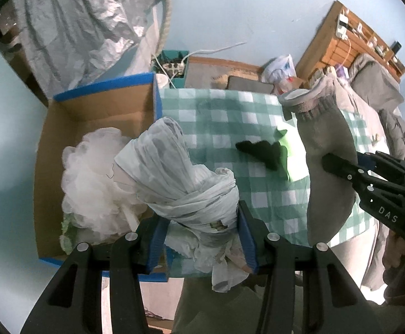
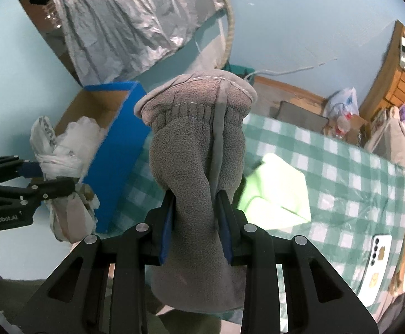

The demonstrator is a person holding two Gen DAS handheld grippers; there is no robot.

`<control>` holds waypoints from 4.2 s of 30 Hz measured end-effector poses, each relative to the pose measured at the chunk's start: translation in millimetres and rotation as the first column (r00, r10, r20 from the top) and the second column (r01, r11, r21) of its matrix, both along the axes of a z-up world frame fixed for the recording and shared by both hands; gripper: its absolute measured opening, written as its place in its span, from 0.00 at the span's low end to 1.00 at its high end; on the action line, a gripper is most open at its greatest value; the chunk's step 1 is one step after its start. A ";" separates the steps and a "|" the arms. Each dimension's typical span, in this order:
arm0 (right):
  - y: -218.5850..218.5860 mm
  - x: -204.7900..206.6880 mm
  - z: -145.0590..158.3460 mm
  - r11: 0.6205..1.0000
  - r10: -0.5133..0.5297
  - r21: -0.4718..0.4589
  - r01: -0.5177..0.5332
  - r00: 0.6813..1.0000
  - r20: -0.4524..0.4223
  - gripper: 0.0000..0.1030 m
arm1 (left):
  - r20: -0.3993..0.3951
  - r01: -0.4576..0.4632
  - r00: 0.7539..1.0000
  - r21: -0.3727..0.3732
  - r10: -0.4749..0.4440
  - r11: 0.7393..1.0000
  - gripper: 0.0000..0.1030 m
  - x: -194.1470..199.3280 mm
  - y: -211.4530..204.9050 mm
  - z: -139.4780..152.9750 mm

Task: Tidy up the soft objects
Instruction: 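Lift the bag bundle and grey sock and carry both over the cardboard box, then open the right tool dropping the grey sock while the left tool drops the bag bundle into the box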

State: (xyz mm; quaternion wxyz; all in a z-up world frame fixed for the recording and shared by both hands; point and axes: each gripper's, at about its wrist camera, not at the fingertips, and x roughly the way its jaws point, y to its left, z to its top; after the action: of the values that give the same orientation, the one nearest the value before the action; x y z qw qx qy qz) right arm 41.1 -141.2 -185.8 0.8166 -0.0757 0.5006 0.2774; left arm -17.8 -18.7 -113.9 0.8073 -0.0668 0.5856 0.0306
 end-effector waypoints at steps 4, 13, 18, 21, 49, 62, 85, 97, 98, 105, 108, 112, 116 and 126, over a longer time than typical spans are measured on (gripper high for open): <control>14.2 2.5 8.9 1.000 0.029 0.011 -0.029 1.000 0.002 0.28 | 0.019 -0.035 0.999 0.005 0.035 0.999 0.47 -2.9 15.0 9.5; 51.9 4.1 30.2 0.995 0.093 0.035 -0.094 0.995 0.023 0.28 | 0.048 -0.106 0.993 0.011 0.105 0.994 0.47 -9.3 49.3 22.2; 73.1 4.4 37.3 0.991 0.123 0.041 -0.124 0.992 0.023 0.28 | 0.061 -0.145 0.988 0.012 0.144 0.989 0.47 -12.2 69.4 27.8; 85.8 4.0 39.8 0.989 0.144 0.040 -0.145 0.989 0.022 0.28 | 0.066 -0.172 0.983 0.006 0.171 0.985 0.47 -14.2 83.2 30.8; 204.6 15.3 36.2 0.959 0.281 0.027 -0.281 0.960 -0.004 0.28 | 0.097 -0.210 0.974 0.069 0.203 0.975 0.47 -10.0 174.6 35.7; 246.9 41.2 20.4 0.963 0.269 0.004 -0.269 0.963 -0.031 0.28 | 0.073 -0.157 0.986 0.079 0.151 0.984 0.47 19.4 195.2 17.8; 295.2 61.9 -19.2 0.932 0.338 -0.104 -0.347 0.936 -0.095 0.46 | -0.017 -0.168 0.985 0.111 0.171 0.980 0.61 39.9 217.9 -20.3; 290.9 63.1 3.7 0.943 0.321 -0.085 -0.323 0.946 -0.042 0.64 | 0.019 -0.183 0.983 0.107 0.182 0.977 0.70 30.1 214.8 -6.2; 290.4 62.1 6.0 0.943 0.319 -0.083 -0.321 0.947 -0.040 0.65 | 0.021 -0.183 0.983 0.107 0.182 0.977 0.70 29.7 213.5 -5.0; 278.2 49.6 16.6 0.946 0.315 -0.080 -0.315 0.949 -0.015 0.66 | 0.030 -0.189 0.982 0.103 0.187 0.977 0.70 20.8 202.5 3.1; 269.1 46.6 20.7 0.949 0.305 -0.079 -0.304 0.952 -0.006 0.66 | 0.033 -0.189 0.982 0.107 0.186 0.976 0.70 17.2 197.3 5.4; 253.3 43.4 27.1 0.956 0.285 -0.078 -0.284 0.959 0.003 0.66 | 0.035 -0.188 0.982 0.117 0.185 0.975 0.70 11.8 189.1 9.3; 238.5 42.2 32.2 0.961 0.266 -0.075 -0.264 0.964 0.009 0.67 | 0.041 -0.186 0.982 0.125 0.183 0.975 0.70 7.3 179.3 14.6; 194.2 38.4 37.7 0.975 0.207 -0.080 -0.206 0.978 0.014 0.68 | 0.061 -0.150 0.988 0.107 0.144 0.983 0.73 7.3 141.2 27.5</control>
State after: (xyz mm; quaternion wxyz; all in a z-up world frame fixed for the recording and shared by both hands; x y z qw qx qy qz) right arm 79.5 53.0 -148.1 0.7853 -0.1621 0.4913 0.3401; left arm -10.5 122.5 -86.4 0.8205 -0.0654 0.5548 0.1211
